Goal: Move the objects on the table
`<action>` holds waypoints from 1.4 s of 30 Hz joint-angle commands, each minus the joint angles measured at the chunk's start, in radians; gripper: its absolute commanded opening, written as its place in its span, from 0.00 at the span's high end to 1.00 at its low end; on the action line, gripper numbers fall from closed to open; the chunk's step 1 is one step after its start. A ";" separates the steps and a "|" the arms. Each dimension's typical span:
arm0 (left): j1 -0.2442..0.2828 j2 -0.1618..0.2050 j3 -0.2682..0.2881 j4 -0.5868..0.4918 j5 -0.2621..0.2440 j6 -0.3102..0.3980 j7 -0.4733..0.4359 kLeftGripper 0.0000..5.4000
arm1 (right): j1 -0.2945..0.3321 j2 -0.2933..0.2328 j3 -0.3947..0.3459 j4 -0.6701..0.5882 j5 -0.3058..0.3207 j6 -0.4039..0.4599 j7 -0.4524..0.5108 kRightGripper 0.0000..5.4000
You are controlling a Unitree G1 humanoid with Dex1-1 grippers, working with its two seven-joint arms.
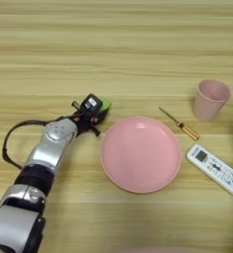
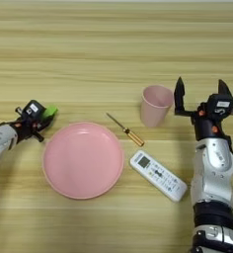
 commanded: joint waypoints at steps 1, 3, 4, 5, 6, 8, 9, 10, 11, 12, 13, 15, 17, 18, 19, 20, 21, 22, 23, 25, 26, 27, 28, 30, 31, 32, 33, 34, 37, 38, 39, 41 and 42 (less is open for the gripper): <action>0.010 0.008 -0.017 -0.006 0.019 0.015 -0.005 0.75 | -0.017 -0.003 -0.002 0.011 0.003 -0.005 0.005 0.00; 0.010 0.006 -0.018 -0.004 0.021 0.014 -0.006 0.75 | -0.018 -0.003 -0.002 0.014 0.003 -0.006 0.006 0.00; 0.010 0.005 -0.018 -0.004 0.021 0.014 -0.005 0.75 | -0.018 -0.004 -0.002 0.015 0.004 -0.006 0.006 0.00; 0.010 0.004 -0.018 -0.004 0.021 0.014 -0.006 0.75 | -0.018 -0.004 -0.002 0.016 0.004 -0.006 0.007 0.00; 0.010 0.004 -0.019 -0.004 0.020 0.014 -0.006 0.75 | -0.018 -0.005 -0.003 0.017 0.004 -0.007 0.008 0.00; 0.010 0.004 -0.020 -0.004 0.020 0.013 -0.007 0.75 | -0.018 -0.005 -0.003 0.017 0.005 -0.006 0.008 0.00; 0.010 0.004 -0.020 -0.003 0.020 0.013 -0.008 0.75 | -0.019 -0.005 -0.003 0.018 0.005 -0.006 0.008 0.00; 0.009 0.003 -0.020 -0.003 0.020 0.013 -0.009 0.75 | -0.019 -0.006 -0.003 0.018 0.004 -0.006 0.008 0.00; 0.010 0.004 -0.021 -0.004 0.019 0.011 -0.013 0.74 | -0.020 -0.006 -0.003 0.019 0.004 -0.006 0.008 0.00; 0.011 0.004 -0.022 -0.006 0.018 0.010 -0.017 0.70 | -0.021 -0.006 -0.003 0.020 0.004 -0.006 0.008 0.00; 0.012 0.004 -0.023 -0.008 0.017 0.009 -0.020 0.68 | -0.021 -0.006 -0.004 0.022 0.004 -0.006 0.009 0.00; 0.013 0.003 -0.023 -0.008 0.018 0.008 -0.022 0.64 | -0.022 -0.007 -0.004 0.025 0.004 -0.007 0.010 0.00; 0.013 0.002 -0.023 -0.009 0.019 0.007 -0.021 0.61 | -0.023 -0.007 -0.005 0.028 0.004 -0.008 0.011 0.00; 0.013 0.002 -0.023 -0.009 0.019 0.006 -0.021 0.60 | -0.024 -0.008 -0.005 0.029 0.004 -0.009 0.011 0.00; 0.013 0.002 -0.023 -0.011 0.019 0.005 -0.021 0.59 | -0.024 -0.008 -0.005 0.030 0.004 -0.010 0.012 0.00; 0.013 0.002 -0.023 -0.013 0.019 0.005 -0.022 0.56 | -0.025 -0.007 -0.005 0.031 0.004 -0.010 0.012 0.00; 0.014 0.001 -0.022 -0.015 0.018 0.003 -0.020 0.55 | -0.025 -0.007 -0.006 0.031 0.004 -0.011 0.012 0.00; 0.014 0.001 -0.021 -0.019 0.017 0.001 -0.020 0.53 | -0.025 -0.007 -0.006 0.031 0.004 -0.011 0.012 0.00; 0.015 0.001 -0.019 -0.025 0.014 -0.001 -0.022 0.52 | -0.024 -0.007 -0.006 0.031 0.003 -0.012 0.012 0.00; 0.018 0.001 -0.016 -0.039 0.010 -0.007 -0.023 0.50 | -0.024 -0.006 -0.006 0.031 0.003 -0.012 0.012 0.00; 0.019 0.002 -0.013 -0.052 0.006 -0.007 -0.023 0.47 | -0.024 -0.006 -0.006 0.031 0.003 -0.012 0.012 0.00; 0.020 0.003 -0.010 -0.064 0.004 -0.004 -0.023 0.46 | -0.024 -0.006 -0.005 0.030 0.003 -0.012 0.012 0.00; 0.021 0.004 -0.007 -0.078 0.002 0.000 -0.023 0.45 | -0.024 -0.005 -0.005 0.030 0.002 -0.013 0.012 0.00; 0.025 0.006 -0.003 -0.111 -0.004 0.004 -0.028 0.42 | -0.024 -0.004 -0.004 0.031 0.001 -0.013 0.011 0.00; 0.027 0.007 -0.001 -0.129 -0.008 0.007 -0.031 0.39 | -0.024 -0.004 -0.004 0.031 0.001 -0.013 0.011 0.00; 0.030 0.008 0.001 -0.148 -0.012 0.010 -0.035 0.38 | -0.024 -0.004 -0.004 0.031 0.001 -0.013 0.011 0.00; 0.032 0.008 0.003 -0.169 -0.017 0.015 -0.039 0.36 | -0.024 -0.004 -0.004 0.032 0.001 -0.013 0.011 0.00; 0.034 0.009 0.004 -0.190 -0.021 0.020 -0.043 0.34 | -0.025 -0.004 -0.004 0.033 0.001 -0.013 0.011 0.00; 0.041 0.013 0.006 -0.258 -0.040 0.042 -0.057 0.28 | -0.024 -0.003 -0.003 0.033 0.001 -0.013 0.011 0.00; 0.045 0.015 0.006 -0.283 -0.046 0.049 -0.065 0.27 | -0.024 -0.003 -0.003 0.032 0.001 -0.013 0.010 0.00; 0.051 0.016 0.004 -0.307 -0.051 0.055 -0.075 0.25 | -0.024 -0.003 -0.003 0.032 0.000 -0.012 0.010 0.00; 0.064 0.018 0.000 -0.352 -0.065 0.070 -0.097 0.21 | -0.024 -0.003 -0.003 0.032 0.000 -0.012 0.010 0.00; 0.069 0.018 -0.003 -0.370 -0.068 0.077 -0.103 0.20 | -0.025 -0.003 -0.003 0.033 0.001 -0.012 0.010 0.00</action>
